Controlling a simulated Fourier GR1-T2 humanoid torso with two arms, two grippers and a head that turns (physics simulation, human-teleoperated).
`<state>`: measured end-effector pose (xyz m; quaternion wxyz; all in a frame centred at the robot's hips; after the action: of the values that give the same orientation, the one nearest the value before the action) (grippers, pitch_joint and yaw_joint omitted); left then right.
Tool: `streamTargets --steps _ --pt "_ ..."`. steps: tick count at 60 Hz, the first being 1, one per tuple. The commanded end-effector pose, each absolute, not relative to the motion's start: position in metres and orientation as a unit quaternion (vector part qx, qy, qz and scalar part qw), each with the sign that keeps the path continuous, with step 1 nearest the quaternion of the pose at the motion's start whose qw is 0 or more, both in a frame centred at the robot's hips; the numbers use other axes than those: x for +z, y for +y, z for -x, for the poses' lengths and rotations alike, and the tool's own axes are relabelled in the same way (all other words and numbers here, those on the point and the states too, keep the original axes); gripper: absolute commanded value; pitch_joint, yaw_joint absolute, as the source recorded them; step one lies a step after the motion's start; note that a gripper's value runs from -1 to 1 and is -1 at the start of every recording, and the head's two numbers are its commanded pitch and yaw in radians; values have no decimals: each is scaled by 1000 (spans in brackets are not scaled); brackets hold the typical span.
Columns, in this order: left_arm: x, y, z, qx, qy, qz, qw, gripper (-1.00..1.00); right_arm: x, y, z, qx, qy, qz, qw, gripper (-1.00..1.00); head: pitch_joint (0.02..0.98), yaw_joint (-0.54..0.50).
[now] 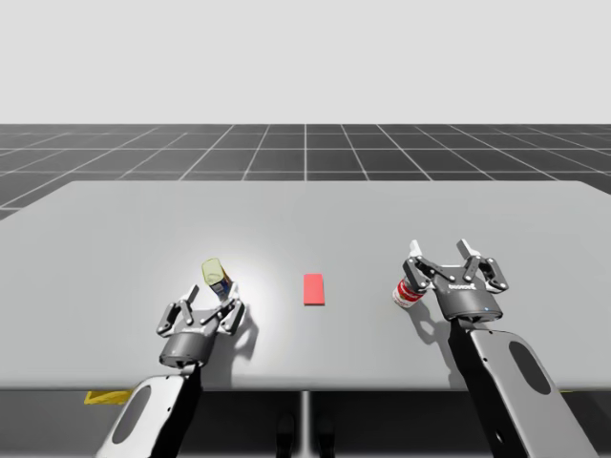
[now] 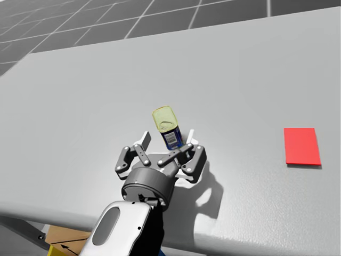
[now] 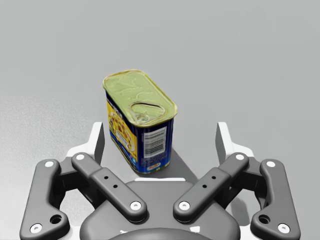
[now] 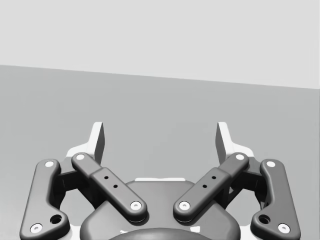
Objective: Look at the card. If it is red, pick the object on the left. If it is green, pick the object on the right.
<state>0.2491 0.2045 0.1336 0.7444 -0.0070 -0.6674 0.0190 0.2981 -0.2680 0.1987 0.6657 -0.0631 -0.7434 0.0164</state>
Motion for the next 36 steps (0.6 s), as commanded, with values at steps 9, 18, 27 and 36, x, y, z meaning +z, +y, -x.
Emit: streamTargets --steps 9,18,27,36 --pt "122 203 -276 39 -649 -21 759 -1000 199 -269 -298 16 -744 62 665 -1000 814 374" --pt "120 207 -288 57 -641 -28 765 -1000 199 -269 -298 15 -744 61 665 -1000 814 373" --pt "118 211 -296 70 -629 -31 774 -1000 200 -270 -297 13 -745 60 664 -1000 815 371" --pt "114 209 -296 67 -626 -32 777 -619 201 -271 -297 12 -745 60 664 -1000 814 370"
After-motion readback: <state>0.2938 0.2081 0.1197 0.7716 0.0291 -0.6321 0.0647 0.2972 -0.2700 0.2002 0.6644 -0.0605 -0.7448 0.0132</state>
